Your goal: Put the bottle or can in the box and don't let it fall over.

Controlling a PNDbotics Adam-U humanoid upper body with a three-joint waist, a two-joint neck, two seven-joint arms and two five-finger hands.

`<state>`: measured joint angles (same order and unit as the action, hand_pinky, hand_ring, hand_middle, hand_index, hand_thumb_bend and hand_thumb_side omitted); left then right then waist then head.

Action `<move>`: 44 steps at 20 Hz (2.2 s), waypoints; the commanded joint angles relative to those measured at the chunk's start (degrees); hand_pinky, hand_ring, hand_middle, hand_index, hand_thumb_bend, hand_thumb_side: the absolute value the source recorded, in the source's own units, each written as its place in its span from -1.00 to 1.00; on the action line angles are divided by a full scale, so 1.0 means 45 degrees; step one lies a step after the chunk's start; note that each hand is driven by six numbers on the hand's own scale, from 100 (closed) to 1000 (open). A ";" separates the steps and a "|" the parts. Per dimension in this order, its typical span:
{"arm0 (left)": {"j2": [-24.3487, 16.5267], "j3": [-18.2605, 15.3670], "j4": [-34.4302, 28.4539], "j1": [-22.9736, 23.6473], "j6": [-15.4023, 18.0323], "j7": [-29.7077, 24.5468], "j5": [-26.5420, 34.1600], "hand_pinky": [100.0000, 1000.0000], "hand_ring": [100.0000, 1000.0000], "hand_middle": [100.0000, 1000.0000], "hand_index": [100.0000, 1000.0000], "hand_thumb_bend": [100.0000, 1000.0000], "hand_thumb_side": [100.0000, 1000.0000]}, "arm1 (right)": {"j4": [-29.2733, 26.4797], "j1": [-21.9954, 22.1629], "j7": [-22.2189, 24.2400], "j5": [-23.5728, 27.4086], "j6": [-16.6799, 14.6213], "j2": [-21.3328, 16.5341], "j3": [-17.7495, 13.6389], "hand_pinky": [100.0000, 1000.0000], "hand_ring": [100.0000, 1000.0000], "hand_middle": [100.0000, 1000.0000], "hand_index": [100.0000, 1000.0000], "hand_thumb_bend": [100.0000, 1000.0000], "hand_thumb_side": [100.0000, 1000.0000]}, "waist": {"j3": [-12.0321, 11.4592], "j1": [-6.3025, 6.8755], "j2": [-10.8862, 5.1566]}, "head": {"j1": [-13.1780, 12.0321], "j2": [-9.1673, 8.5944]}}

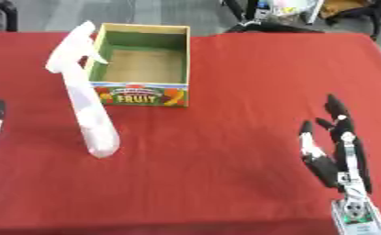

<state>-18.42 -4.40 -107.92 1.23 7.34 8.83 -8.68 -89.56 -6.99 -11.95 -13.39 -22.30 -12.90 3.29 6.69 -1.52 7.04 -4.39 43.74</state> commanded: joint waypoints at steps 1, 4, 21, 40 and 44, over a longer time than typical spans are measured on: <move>-0.0903 0.0345 -0.0270 -0.0323 -0.0067 -0.0671 0.0093 0.58 0.96 0.93 0.60 0.05 0.22 | -0.0221 -0.0123 0.0025 -0.0066 -0.0021 -0.0318 0.0023 0.68 1.00 1.00 1.00 -1.00 -0.18 | 0.0049 0.0037 -0.0219 | -0.0039 0.0063; -0.1278 0.0783 0.0076 -0.0676 -0.0116 -0.1245 0.0498 0.57 0.98 0.94 0.60 0.18 0.25 | -0.0220 -0.0129 0.0048 -0.0055 -0.0024 -0.0320 0.0047 0.68 1.00 1.00 1.00 -1.00 -0.18 | 0.0091 0.0034 -0.0222 | -0.0073 0.0072; -0.1172 0.2490 0.2179 -0.2794 -0.0063 -0.3254 0.2216 0.54 0.99 0.96 0.62 0.39 0.24 | -0.0200 -0.0139 0.0137 0.0006 -0.0055 -0.0288 0.0129 0.68 1.00 1.00 1.00 -1.00 -0.18 | 0.0302 0.0034 -0.0236 | -0.0205 0.0083; -0.0643 0.3365 0.3931 -0.4049 -0.0046 -0.3883 0.2846 0.54 0.97 0.91 0.60 0.36 0.21 | -0.0177 -0.0134 0.0190 0.0050 -0.0083 -0.0256 0.0156 0.68 1.00 1.00 1.00 -1.00 -0.18 | 0.0398 0.0010 -0.0249 | -0.0264 0.0083; -0.0601 0.3507 0.4079 -0.4126 0.0012 -0.4034 0.3048 0.50 0.90 0.82 0.57 0.33 0.18 | -0.0173 -0.0134 0.0194 0.0054 -0.0085 -0.0252 0.0157 0.68 1.00 1.00 1.00 -1.00 -0.18 | 0.0410 0.0009 -0.0238 | -0.0262 0.0083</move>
<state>-20.68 11.27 -89.07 -16.29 7.26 -8.94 4.48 -89.56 -7.02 -11.22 -13.36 -22.58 -12.91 4.00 8.45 -1.53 7.00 -5.45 43.77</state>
